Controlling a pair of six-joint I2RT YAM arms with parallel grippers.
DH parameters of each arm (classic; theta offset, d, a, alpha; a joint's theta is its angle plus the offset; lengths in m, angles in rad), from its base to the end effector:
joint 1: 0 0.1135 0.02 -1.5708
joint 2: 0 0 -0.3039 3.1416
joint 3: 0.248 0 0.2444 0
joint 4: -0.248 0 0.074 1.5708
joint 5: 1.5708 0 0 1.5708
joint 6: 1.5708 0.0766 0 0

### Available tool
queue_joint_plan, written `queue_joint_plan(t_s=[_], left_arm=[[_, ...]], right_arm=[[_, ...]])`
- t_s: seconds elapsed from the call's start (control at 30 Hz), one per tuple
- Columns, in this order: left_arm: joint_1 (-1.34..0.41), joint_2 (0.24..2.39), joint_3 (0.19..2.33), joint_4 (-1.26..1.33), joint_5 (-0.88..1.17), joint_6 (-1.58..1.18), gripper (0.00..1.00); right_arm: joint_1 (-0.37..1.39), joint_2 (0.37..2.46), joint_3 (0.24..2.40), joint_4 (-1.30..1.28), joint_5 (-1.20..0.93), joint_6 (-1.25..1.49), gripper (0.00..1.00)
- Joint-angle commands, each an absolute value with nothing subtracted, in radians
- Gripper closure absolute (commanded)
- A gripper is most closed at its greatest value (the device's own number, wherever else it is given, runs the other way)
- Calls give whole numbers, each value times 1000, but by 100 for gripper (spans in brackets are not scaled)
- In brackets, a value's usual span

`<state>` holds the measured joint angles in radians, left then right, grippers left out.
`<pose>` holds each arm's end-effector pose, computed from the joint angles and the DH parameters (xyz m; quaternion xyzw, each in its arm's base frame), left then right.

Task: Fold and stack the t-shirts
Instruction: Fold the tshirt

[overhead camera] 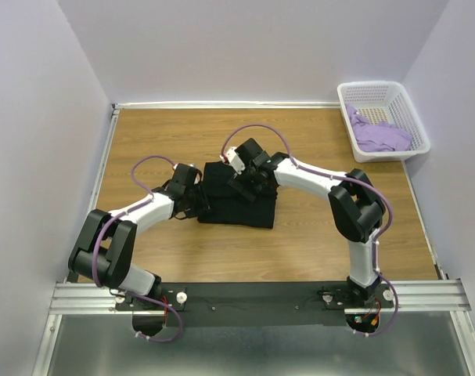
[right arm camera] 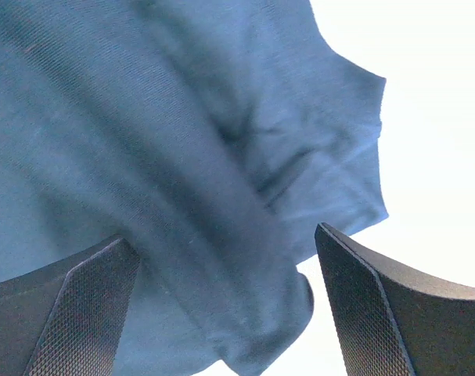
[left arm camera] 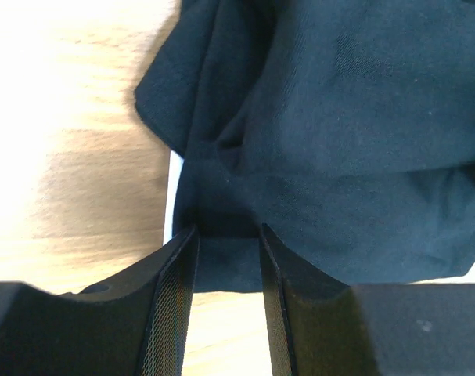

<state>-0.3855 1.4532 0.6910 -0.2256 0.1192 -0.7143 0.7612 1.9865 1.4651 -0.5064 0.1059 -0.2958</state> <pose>0.2558 -0.1136 0.1698 -0.1396 0.9460 -0.1986 0.2148 0.3355 0.3084 0.1970 -0.4728 0.8379 0.0121 0.2723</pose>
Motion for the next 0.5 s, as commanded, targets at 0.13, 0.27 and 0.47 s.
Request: queue_joint_plan(t_s=[0.13, 0.27, 0.47], left_arm=[[-385, 1529, 664, -253, 160, -646, 55], [-387, 1525, 658, -255, 173, -632, 55], [-385, 1506, 661, -258, 179, -630, 55]], right_arm=[[704, 2092, 1636, -431, 320, -338, 3], [623, 2177, 1808, -425, 390, -296, 4], [563, 2206, 1937, -425, 328, -235, 4]])
